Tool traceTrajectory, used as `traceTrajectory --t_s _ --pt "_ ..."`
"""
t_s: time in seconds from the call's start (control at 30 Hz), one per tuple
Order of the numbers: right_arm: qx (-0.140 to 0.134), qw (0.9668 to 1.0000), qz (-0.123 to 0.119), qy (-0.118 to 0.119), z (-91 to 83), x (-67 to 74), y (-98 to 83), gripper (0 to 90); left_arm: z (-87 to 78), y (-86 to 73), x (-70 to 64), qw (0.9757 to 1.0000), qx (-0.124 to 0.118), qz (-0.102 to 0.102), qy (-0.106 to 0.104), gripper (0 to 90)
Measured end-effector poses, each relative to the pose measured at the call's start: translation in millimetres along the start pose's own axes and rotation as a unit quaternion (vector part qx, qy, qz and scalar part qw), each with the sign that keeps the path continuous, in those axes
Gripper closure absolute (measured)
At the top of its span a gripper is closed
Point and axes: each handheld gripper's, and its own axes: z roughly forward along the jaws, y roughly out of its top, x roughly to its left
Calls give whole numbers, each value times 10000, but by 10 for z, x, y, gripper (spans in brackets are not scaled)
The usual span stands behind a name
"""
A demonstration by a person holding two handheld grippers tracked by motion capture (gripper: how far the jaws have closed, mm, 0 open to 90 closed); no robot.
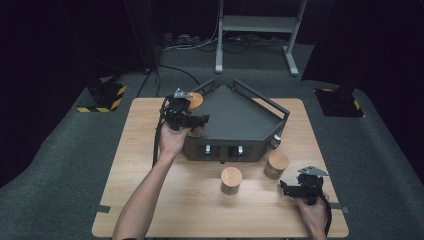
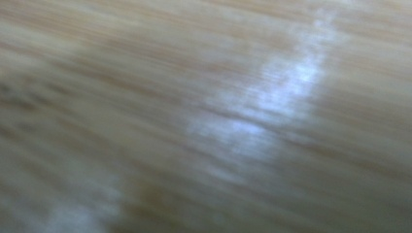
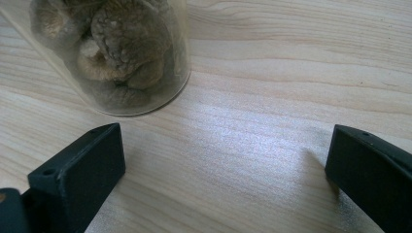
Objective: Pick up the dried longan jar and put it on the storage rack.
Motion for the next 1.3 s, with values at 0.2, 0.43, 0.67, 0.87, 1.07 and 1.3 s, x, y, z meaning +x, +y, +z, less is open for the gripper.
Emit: traceTrajectory --t_s 0.2,0.43,0.67,0.87,1.07,1.3 --pt "-2 10000 -5 0 0 -1 0 2 142 10 15 9999 23 -21 101 260" --pt "0 10000 0 0 0 0 0 2 269 -5 15 9998 79 -7 177 260" --pt "-1 10000 -5 0 0 -1 0 2 416 -42 40 9994 80 18 324 260" --pt "-2 10000 -5 0 0 -1 0 2 486 -77 78 9991 90 -26 418 260" --pt "0 10000 0 0 0 0 0 2 518 -89 98 9988 47 -5 480 259" --pt "-1 10000 -5 -1 0 -1 0 2 516 -113 81 9986 53 125 508 258"
